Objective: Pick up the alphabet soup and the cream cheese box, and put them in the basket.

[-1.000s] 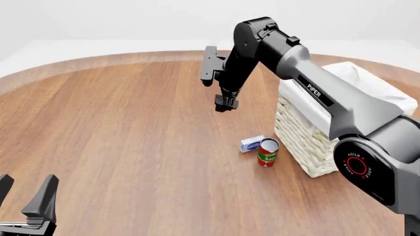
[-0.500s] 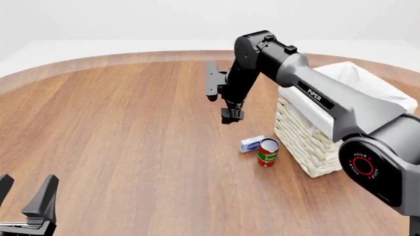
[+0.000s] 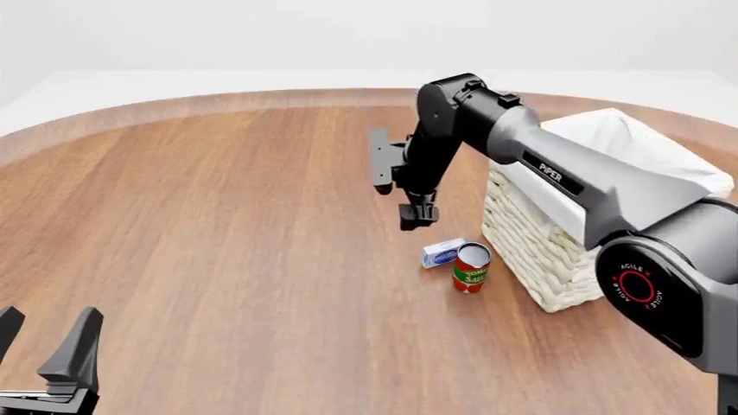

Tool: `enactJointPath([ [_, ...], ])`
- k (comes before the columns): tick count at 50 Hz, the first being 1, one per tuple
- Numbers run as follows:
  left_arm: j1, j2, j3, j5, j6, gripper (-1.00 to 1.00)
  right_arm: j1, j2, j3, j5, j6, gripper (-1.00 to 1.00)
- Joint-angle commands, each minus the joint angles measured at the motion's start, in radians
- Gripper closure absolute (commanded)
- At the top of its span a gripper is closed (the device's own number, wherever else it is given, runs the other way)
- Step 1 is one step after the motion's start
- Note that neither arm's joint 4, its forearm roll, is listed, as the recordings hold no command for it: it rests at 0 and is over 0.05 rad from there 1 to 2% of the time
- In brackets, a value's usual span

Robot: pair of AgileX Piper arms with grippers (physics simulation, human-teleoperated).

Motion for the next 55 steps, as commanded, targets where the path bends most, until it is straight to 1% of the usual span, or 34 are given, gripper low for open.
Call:
enactJointPath([
  [1, 0.000, -0.001, 0.001, 0.000, 0.000, -1.00, 0.003, 0.007, 0.035, -0.032, -0.017, -1.00],
  [8, 0.000, -0.001, 0.001, 0.000, 0.000, -1.00, 0.010, -0.001, 0.066, -0.046, -0.010, -1.00],
  [10, 0.000, -0.001, 0.001, 0.000, 0.000, -1.00, 0.009, -0.010, 0.089, -0.053, -0.016, -1.00],
  [19, 0.000, -0.001, 0.001, 0.000, 0.000, -1.00, 0.019, -0.018, 0.113, -0.056, -0.016, -1.00],
  [24, 0.000, -0.001, 0.001, 0.000, 0.000, -1.00, 0.014, -0.018, 0.126, -0.060, -0.030, -1.00],
  [26, 0.000, -0.001, 0.001, 0.000, 0.000, -1.00, 0.008, -0.018, 0.138, -0.070, -0.044, -1.00],
  [31, 0.000, -0.001, 0.001, 0.000, 0.000, -1.00, 0.017, -0.016, 0.145, -0.079, -0.044, -1.00],
  [37, 0.000, -0.002, 0.001, 0.000, 0.000, -1.00, 0.007, -0.007, 0.153, -0.095, -0.067, -1.00],
  [55, 0.000, -0.001, 0.001, 0.000, 0.000, -1.00, 0.000, 0.019, 0.178, -0.115, -0.099, -1.00],
])
